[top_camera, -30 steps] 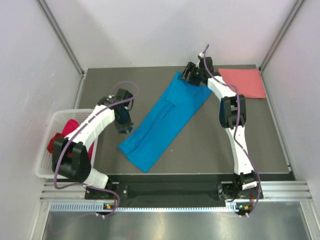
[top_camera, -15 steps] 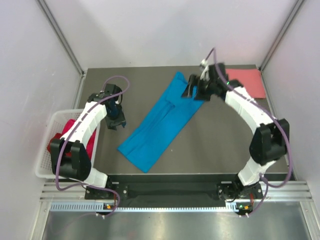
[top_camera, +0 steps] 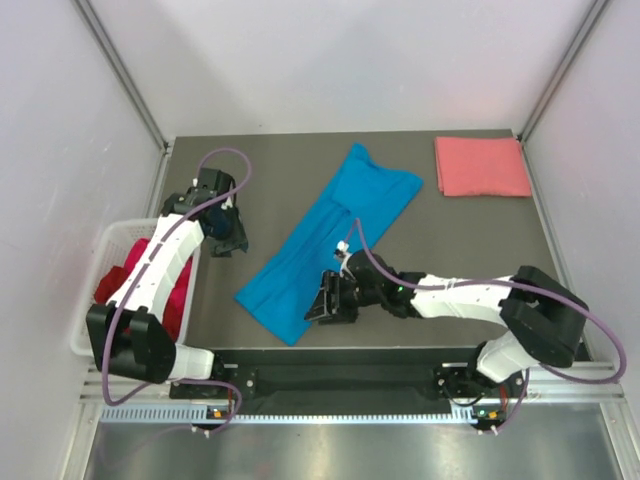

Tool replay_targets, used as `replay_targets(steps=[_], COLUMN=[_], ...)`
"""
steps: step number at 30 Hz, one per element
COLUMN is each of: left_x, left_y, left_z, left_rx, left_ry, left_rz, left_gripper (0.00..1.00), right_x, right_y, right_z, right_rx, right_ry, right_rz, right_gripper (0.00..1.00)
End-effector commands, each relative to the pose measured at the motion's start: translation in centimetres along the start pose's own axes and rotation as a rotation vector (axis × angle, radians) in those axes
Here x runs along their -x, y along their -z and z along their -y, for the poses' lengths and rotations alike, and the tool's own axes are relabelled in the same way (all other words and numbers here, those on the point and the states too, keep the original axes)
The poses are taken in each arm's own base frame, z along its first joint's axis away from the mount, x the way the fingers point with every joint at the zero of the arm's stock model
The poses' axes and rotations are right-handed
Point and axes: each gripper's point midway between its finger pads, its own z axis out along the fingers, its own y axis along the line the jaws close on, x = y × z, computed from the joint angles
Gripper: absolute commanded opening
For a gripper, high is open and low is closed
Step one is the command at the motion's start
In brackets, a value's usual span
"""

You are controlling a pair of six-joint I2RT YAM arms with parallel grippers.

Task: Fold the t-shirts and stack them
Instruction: Fold the tshirt

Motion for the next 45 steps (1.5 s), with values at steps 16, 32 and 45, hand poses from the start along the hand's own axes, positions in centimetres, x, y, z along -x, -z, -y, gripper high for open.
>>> replay_targets(steps=[16, 32, 45], left_x=[-0.6, -2.6, -3.9], left_y=[3.6, 3.7, 3.3], left_z=[0.8, 1.0, 0.4], left_rx=[-0.129, -0.178, -0.137], left_ry=[0.0, 0.01, -0.014], left_rz=[0.083, 0.061, 0.061], left_gripper=[0.45, 0.44, 0.44], right_x=[-3.6, -2.4, -3.0], right_y=[-6.5, -9.0, -6.3], right_z=[-2.2, 0.0, 5.5], right_rx=[-0.042, -0.172, -0.386], right_ry=[-0.282, -0.338, -0.315], right_rz=[0.09, 0.127, 0.125], right_gripper=[0.52, 0.49, 0.0])
